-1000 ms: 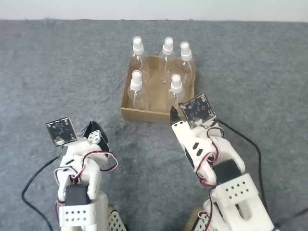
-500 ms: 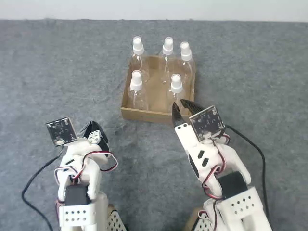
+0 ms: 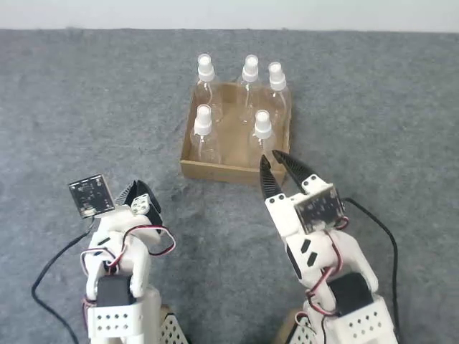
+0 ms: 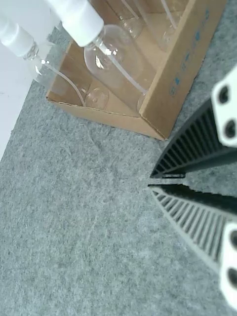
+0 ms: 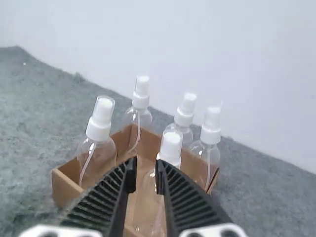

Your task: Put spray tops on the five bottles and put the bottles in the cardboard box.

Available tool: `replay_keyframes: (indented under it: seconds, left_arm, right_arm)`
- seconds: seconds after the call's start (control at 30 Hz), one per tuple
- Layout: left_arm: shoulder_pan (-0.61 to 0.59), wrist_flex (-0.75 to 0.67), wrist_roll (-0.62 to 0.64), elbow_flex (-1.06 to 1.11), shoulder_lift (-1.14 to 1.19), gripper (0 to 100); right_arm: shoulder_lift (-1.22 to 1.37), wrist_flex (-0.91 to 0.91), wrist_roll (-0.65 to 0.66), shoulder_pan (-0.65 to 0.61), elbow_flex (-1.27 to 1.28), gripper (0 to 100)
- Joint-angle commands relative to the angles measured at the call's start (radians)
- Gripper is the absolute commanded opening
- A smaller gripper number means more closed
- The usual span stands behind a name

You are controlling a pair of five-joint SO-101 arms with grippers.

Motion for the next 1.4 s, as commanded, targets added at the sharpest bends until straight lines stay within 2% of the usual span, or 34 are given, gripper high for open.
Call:
replay_keyframes:
  seconds: [0.0,0.3,0.43,0.63,0.93,1.23,1.37]
  left_arm:
    - [0.002,-0.037,-0.009,-0.013,-0.015,1]
    - [0.002,-0.068,-0.009,-0.013,-0.015,1]
    - [0.000,-0.086,-0.009,-0.013,-0.015,1]
    - [0.000,-0.087,-0.009,-0.013,-0.015,1]
    - [-0.005,-0.086,-0.009,-0.013,-0.015,1]
    - [-0.002,-0.086,-0.009,-0.013,-0.015,1]
    - [-0.002,-0.071,-0.009,-0.013,-0.014,1]
  right_arm:
    - [-0.108,0.004,0.009,-0.002,0.002,0.6]
    - [-0.185,-0.002,0.017,-0.001,0.025,0.6]
    - [-0.185,-0.084,0.017,0.012,0.025,0.6]
    - [-0.185,-0.174,0.015,0.113,0.028,0.6]
    - [-0.185,-0.171,0.009,0.292,0.071,0.6]
    - [-0.185,-0.179,0.008,0.423,0.252,0.6]
    - [-0.185,-0.101,0.008,0.489,0.252,0.6]
